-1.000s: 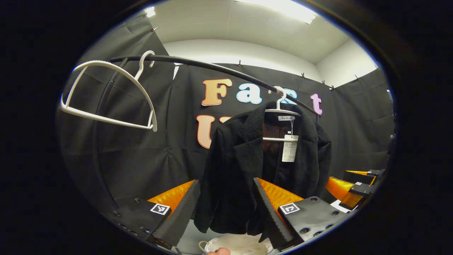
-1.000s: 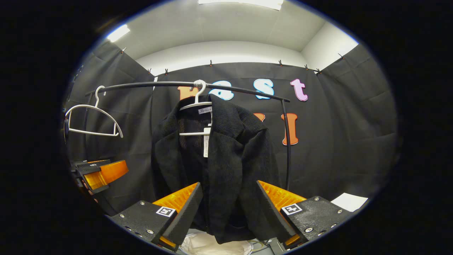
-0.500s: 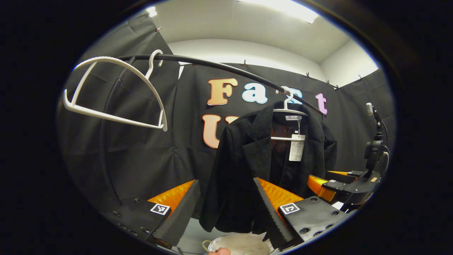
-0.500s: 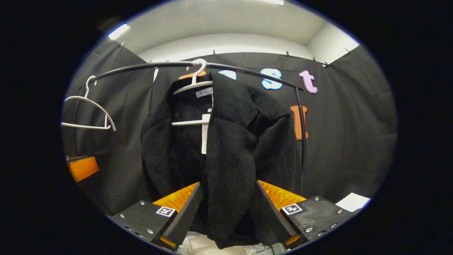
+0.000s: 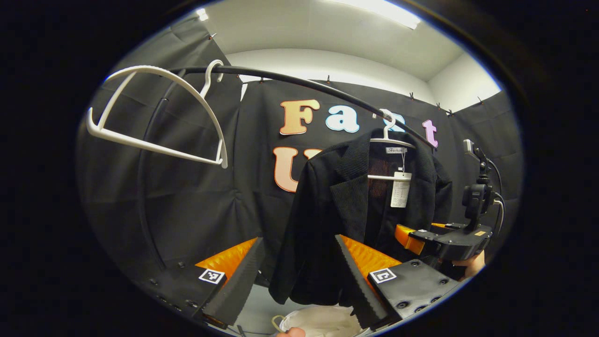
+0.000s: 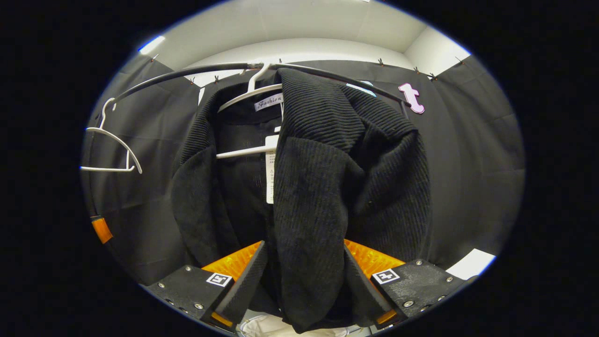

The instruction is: Grasp the clothes on the hanger with both hands and then place them into the laundry hamper below.

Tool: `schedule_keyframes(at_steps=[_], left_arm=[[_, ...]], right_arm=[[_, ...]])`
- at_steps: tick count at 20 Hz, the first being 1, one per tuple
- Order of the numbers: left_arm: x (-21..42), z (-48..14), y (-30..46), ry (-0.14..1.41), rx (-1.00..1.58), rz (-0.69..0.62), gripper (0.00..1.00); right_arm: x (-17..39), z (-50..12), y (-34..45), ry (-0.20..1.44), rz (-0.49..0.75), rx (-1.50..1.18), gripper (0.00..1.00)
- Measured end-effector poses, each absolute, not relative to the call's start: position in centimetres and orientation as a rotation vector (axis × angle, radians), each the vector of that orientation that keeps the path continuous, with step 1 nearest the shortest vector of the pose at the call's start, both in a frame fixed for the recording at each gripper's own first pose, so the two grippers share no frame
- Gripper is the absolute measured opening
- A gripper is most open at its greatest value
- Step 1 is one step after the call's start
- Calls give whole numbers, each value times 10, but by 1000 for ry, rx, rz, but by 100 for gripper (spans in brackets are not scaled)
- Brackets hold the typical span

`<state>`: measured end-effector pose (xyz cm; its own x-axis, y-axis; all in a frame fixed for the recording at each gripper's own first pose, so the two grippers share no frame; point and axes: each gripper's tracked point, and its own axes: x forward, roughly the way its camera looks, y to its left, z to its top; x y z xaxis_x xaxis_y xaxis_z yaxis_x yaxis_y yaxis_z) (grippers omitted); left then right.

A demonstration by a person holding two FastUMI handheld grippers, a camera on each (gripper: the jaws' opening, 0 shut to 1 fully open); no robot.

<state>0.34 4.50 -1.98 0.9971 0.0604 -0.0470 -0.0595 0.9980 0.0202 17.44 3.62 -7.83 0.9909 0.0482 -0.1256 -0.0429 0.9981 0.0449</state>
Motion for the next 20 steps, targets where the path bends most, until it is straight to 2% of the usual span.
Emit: schedule_keyframes(at_steps=[3, 7, 8, 10, 11, 12, 14, 18, 20], left_arm=[[8, -18, 43, 41, 11, 48, 97], [19, -19, 32, 35, 10, 10, 96], [23, -20, 28, 34, 9, -3, 93], [33, -23, 21, 44, 9, -22, 100], [39, -25, 17, 49, 8, -28, 93], [46, -26, 10, 48, 4, -46, 97], [59, -29, -6, 46, 2, -89, 96], [88, -35, -35, 42, -8, -158, 96], [106, -42, -52, 44, -1, -184, 100]], right_arm=[[178, -82, 39, 126, 50, 29, 96], [181, -83, 30, 129, 23, 8, 54], [181, -84, 28, 131, 21, 8, 44], [178, -82, 24, 140, 22, 20, 23], [176, -81, 21, 140, 22, 28, 12], [173, -80, 20, 143, 26, 30, 11], [165, -76, 17, 140, 27, 20, 7], [149, -65, 14, 119, 27, -12, 7], [138, -59, 13, 112, 31, -3, 7]])
